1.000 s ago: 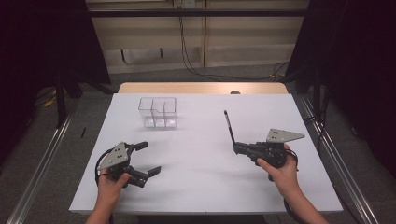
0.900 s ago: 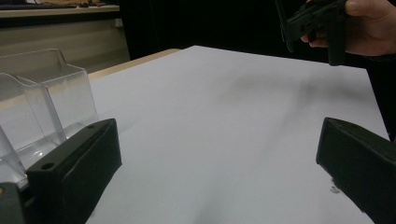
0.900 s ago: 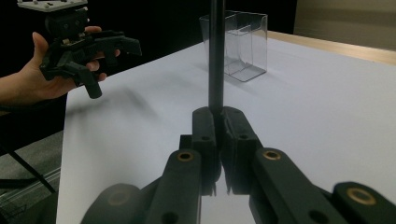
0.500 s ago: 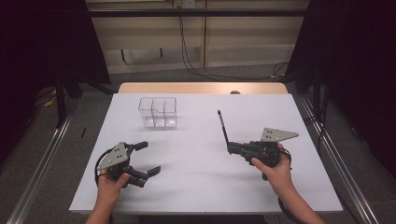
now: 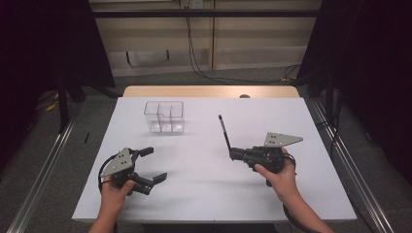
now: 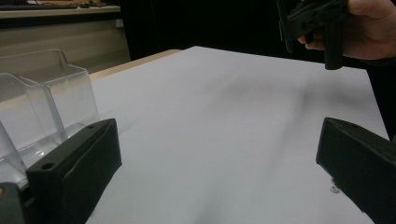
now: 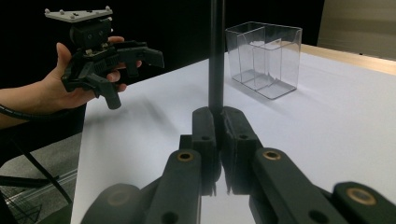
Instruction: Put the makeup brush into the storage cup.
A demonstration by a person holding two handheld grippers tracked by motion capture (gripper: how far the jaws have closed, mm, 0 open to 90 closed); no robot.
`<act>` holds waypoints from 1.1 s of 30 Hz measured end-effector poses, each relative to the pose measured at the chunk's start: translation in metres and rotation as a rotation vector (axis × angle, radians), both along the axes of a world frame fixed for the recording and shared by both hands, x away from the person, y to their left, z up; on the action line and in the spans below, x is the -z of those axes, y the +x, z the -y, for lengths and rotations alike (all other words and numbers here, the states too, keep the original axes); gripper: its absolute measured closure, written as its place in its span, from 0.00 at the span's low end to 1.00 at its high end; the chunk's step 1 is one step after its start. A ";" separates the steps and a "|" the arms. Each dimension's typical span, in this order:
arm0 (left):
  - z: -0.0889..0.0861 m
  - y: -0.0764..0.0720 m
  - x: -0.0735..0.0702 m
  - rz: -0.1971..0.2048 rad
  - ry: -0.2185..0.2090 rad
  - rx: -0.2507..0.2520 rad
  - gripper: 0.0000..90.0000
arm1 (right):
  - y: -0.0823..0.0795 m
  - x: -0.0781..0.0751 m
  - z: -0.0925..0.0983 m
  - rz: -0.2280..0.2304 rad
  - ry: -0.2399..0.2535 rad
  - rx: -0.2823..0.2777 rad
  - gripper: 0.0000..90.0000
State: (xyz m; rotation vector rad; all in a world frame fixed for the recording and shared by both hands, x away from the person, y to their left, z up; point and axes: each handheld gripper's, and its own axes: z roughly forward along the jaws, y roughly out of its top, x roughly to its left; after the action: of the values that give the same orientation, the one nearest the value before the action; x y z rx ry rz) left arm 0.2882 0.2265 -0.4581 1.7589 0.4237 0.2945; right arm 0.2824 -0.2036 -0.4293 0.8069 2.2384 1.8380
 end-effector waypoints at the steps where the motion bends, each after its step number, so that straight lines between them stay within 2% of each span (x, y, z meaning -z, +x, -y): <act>1: 0.000 0.000 0.000 -0.001 -0.002 0.001 0.00 | 0.000 0.000 -0.001 -0.002 0.003 -0.002 0.94; 14: 0.001 0.000 0.001 -0.010 -0.008 0.004 0.00 | 0.001 0.003 -0.012 0.004 0.028 -0.028 0.94; 27: 0.005 0.000 0.001 -0.014 -0.008 0.012 0.00 | 0.002 0.006 -0.015 0.010 0.018 -0.043 0.94; 33: 0.010 0.001 -0.002 -0.011 -0.030 0.015 0.00 | 0.002 0.007 -0.016 0.013 0.014 -0.047 0.94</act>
State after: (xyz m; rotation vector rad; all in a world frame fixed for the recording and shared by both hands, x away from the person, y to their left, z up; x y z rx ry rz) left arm 0.2896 0.2169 -0.4560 1.7342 0.4212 0.2663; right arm 0.2841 -0.1876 -0.4358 0.7484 2.2580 1.8760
